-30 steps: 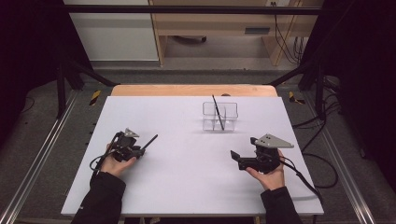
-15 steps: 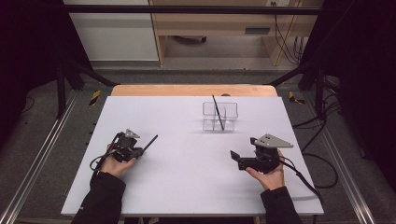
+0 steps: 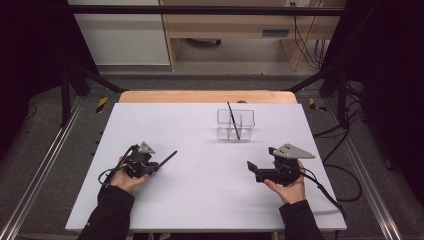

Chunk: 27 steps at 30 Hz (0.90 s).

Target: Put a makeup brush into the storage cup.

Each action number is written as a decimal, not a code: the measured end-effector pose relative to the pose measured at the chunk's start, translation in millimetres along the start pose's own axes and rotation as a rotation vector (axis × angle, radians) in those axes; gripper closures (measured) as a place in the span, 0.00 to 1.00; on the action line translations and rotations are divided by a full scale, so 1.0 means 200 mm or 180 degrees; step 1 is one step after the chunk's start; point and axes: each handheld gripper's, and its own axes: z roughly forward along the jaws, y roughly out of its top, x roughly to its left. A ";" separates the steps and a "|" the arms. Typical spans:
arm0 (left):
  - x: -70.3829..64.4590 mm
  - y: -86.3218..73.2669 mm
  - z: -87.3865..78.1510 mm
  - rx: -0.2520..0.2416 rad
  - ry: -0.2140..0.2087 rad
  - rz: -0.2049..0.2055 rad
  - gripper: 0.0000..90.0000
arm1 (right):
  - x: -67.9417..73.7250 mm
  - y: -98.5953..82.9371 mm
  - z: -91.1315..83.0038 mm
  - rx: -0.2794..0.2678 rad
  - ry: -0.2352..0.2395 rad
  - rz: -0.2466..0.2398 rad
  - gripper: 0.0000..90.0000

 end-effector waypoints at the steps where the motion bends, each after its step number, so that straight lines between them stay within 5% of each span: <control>1: -0.01 0.00 0.00 0.0022 -0.0012 0.0018 0.92 | 0.00 0.00 0.00 0.0001 0.0002 0.0001 0.10; 9: -0.03 0.00 0.00 0.0110 -0.0066 0.0058 0.90 | 0.00 0.00 0.00 -0.0002 0.0000 0.0002 0.10; 27: -0.03 0.05 -0.06 0.0040 0.0043 0.0076 0.48 | -0.01 0.00 0.00 0.0003 -0.0001 0.0008 0.10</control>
